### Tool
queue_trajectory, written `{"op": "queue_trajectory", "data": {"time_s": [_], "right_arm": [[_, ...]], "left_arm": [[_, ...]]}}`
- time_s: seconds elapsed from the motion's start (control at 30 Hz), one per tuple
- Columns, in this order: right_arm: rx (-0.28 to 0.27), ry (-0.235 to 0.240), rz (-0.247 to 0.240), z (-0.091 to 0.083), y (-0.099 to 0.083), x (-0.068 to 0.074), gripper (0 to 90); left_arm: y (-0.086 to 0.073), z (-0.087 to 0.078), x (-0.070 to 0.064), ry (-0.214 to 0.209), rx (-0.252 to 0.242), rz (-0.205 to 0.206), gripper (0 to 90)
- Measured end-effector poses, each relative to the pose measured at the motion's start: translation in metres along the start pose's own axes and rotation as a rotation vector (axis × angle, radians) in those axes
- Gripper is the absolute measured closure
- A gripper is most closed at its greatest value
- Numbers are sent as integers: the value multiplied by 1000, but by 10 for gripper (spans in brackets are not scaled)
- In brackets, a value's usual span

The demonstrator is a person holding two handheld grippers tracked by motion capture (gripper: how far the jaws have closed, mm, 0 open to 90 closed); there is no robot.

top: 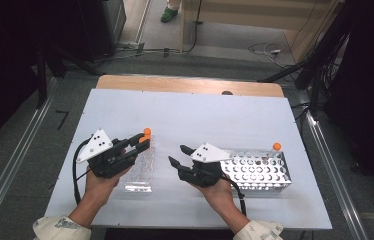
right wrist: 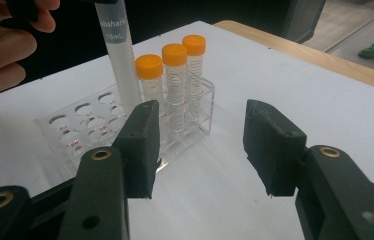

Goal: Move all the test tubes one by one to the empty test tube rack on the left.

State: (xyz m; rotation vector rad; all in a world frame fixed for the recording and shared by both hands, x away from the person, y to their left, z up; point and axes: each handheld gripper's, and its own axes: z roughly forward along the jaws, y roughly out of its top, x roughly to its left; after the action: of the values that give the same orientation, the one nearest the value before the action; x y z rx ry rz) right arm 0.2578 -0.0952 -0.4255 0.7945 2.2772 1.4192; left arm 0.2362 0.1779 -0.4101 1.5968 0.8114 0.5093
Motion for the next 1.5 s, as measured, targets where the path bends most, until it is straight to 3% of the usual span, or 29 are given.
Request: {"op": "queue_trajectory", "data": {"time_s": [0.4, 0.6, 0.9, 1.2, 1.37, 1.5], "right_arm": [[-2, -2, -4, 0, -1, 1, 473], [-2, -6, -1, 0, -1, 0, 465], [3, -7, 10, 0, -2, 0, 416], [6, -19, 23, 0, -1, -1, 329], [8, -25, 28, 0, -2, -2, 304], [6, -26, 28, 0, -2, -2, 302]], "left_arm": [[-17, 4, 4, 26, 11, -5, 695], [-28, 7, 2, 35, 40, 12, 694], [-36, 4, -1, 39, 46, 44, 694], [-41, 9, -2, 42, 93, 54, 685], [-42, 10, -2, 25, 93, 69, 636], [-41, 9, -3, 8, 82, 63, 542]]}}
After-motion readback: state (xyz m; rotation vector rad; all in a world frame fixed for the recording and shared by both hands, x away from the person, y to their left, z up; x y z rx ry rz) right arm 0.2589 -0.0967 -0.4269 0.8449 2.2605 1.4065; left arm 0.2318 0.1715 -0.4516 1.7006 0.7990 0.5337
